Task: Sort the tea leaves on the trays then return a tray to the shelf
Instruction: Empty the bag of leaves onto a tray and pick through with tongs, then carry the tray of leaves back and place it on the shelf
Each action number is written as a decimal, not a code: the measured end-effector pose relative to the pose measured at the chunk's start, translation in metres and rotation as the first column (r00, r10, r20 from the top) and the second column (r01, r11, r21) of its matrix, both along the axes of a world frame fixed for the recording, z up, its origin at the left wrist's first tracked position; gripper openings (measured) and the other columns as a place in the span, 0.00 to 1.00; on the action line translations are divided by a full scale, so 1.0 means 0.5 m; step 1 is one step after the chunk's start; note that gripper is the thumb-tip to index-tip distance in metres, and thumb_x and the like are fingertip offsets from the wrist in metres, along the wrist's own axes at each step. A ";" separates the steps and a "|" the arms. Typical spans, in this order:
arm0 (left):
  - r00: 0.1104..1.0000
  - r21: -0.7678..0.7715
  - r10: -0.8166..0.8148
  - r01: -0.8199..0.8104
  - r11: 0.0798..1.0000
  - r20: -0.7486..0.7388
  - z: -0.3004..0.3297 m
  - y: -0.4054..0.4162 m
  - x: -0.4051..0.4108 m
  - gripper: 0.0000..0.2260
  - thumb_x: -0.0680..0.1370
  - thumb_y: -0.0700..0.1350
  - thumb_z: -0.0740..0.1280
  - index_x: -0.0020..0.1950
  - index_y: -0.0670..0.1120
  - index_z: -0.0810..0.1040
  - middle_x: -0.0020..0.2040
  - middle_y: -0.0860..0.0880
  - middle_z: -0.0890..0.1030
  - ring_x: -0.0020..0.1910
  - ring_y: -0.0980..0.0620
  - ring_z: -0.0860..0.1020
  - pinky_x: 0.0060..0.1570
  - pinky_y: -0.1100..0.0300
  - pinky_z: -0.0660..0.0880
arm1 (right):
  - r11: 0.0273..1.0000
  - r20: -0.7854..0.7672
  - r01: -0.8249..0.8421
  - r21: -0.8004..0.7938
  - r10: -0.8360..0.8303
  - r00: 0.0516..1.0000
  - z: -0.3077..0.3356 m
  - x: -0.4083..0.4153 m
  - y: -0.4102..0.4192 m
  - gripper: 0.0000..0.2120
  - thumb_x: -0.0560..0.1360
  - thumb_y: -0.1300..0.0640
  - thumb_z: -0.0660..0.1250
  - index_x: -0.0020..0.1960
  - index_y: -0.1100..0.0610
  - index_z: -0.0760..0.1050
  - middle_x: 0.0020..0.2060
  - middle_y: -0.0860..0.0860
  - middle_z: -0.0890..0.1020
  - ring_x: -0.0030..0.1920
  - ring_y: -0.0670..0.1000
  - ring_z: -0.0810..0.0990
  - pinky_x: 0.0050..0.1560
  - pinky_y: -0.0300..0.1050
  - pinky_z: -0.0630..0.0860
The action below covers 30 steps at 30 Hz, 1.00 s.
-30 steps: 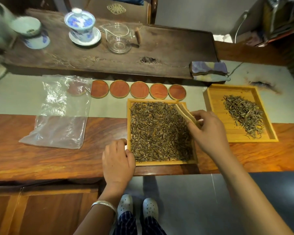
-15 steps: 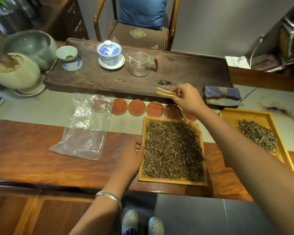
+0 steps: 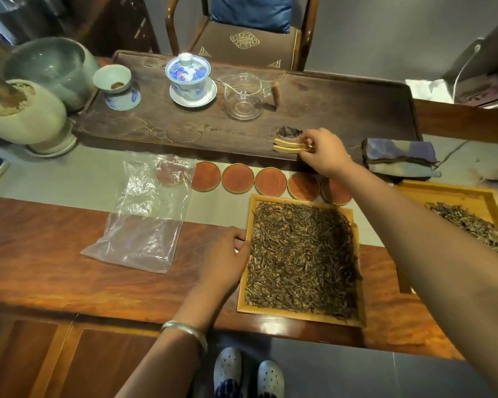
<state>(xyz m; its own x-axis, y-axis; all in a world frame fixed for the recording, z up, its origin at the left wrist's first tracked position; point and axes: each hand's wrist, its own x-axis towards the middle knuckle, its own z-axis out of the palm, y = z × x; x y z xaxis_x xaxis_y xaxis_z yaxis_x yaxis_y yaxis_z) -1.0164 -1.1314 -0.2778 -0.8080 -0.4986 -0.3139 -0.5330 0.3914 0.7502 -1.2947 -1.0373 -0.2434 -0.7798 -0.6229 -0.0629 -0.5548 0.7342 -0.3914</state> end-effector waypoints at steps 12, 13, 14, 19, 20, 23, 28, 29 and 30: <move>1.000 -0.091 0.006 -0.008 0.996 -0.027 0.006 0.025 0.024 0.05 0.79 0.43 0.61 0.50 0.49 0.76 0.46 0.51 0.79 0.43 0.52 0.75 0.39 0.59 0.64 | 0.887 0.025 0.358 -0.291 -0.367 0.930 0.023 0.252 0.284 0.11 0.77 0.58 0.63 0.58 0.56 0.75 0.50 0.48 0.74 0.49 0.51 0.77 0.48 0.45 0.74; 0.999 -0.111 0.023 -0.027 0.993 -0.035 0.009 0.030 0.029 0.06 0.79 0.42 0.61 0.51 0.47 0.77 0.46 0.49 0.79 0.45 0.49 0.76 0.39 0.60 0.64 | 0.879 0.059 0.396 -0.264 -0.396 0.917 0.009 0.294 0.324 0.10 0.77 0.60 0.63 0.57 0.57 0.76 0.49 0.50 0.75 0.49 0.53 0.78 0.48 0.47 0.74; 0.999 -0.132 0.037 -0.042 0.990 -0.036 0.012 0.034 0.033 0.07 0.79 0.41 0.61 0.52 0.45 0.78 0.47 0.46 0.79 0.46 0.46 0.77 0.40 0.60 0.64 | 0.877 0.085 0.424 -0.227 -0.415 0.906 -0.007 0.331 0.357 0.09 0.77 0.61 0.63 0.56 0.59 0.76 0.49 0.53 0.77 0.49 0.55 0.78 0.48 0.46 0.73; 0.999 -0.196 0.045 -0.046 0.979 -0.009 0.015 0.057 0.044 0.09 0.79 0.40 0.63 0.56 0.41 0.79 0.49 0.42 0.80 0.50 0.43 0.76 0.42 0.60 0.63 | 0.888 0.165 0.445 -0.118 -0.425 0.890 -0.057 0.419 0.411 0.11 0.78 0.63 0.62 0.58 0.63 0.76 0.50 0.60 0.80 0.53 0.59 0.77 0.48 0.40 0.66; 0.999 -0.197 0.045 -0.046 0.979 -0.008 0.012 0.061 0.045 0.09 0.78 0.39 0.63 0.56 0.40 0.79 0.49 0.42 0.80 0.51 0.42 0.76 0.42 0.60 0.63 | 0.893 0.171 0.435 -0.116 -0.413 0.895 -0.061 0.422 0.407 0.11 0.78 0.63 0.61 0.59 0.63 0.76 0.50 0.60 0.79 0.53 0.59 0.77 0.48 0.40 0.66; 0.998 -0.180 0.060 -0.064 0.982 -0.030 0.003 0.068 0.049 0.10 0.78 0.37 0.64 0.58 0.40 0.79 0.50 0.42 0.80 0.52 0.42 0.76 0.43 0.60 0.63 | 0.908 0.174 0.399 -0.126 -0.375 0.910 -0.072 0.423 0.393 0.12 0.79 0.63 0.59 0.59 0.63 0.77 0.48 0.61 0.79 0.52 0.59 0.76 0.45 0.39 0.62; 0.993 -0.117 0.104 -0.109 0.987 -0.049 -0.013 0.070 0.052 0.14 0.78 0.37 0.64 0.63 0.42 0.78 0.57 0.41 0.80 0.56 0.43 0.76 0.48 0.61 0.65 | 0.873 0.233 0.429 -0.231 -0.379 0.896 -0.085 0.422 0.378 0.14 0.80 0.63 0.57 0.59 0.61 0.78 0.49 0.57 0.80 0.51 0.55 0.76 0.44 0.39 0.63; 0.992 -0.095 0.115 -0.120 0.988 -0.052 -0.013 0.070 0.054 0.14 0.77 0.37 0.64 0.63 0.42 0.78 0.57 0.42 0.80 0.57 0.44 0.76 0.49 0.61 0.66 | 0.849 0.260 0.454 -0.269 -0.390 0.883 -0.085 0.424 0.377 0.14 0.79 0.64 0.57 0.60 0.61 0.78 0.50 0.56 0.81 0.52 0.53 0.76 0.45 0.38 0.64; 0.990 -0.068 0.128 -0.131 0.989 -0.051 -0.013 0.070 0.057 0.15 0.77 0.37 0.65 0.63 0.43 0.78 0.58 0.42 0.80 0.57 0.45 0.76 0.50 0.62 0.66 | 0.820 0.295 0.485 -0.305 -0.403 0.866 -0.082 0.426 0.377 0.14 0.79 0.64 0.58 0.60 0.61 0.78 0.51 0.54 0.81 0.53 0.51 0.76 0.47 0.37 0.65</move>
<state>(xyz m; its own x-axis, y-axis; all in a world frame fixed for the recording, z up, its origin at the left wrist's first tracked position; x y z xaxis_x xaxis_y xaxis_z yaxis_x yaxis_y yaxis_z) -0.9880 -1.0965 -0.2841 -0.7479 -0.6200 -0.2371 -0.5477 0.3746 0.7481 -1.0816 -0.8491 -0.2845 -0.9702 -0.2220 -0.0972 -0.0780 0.6656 -0.7422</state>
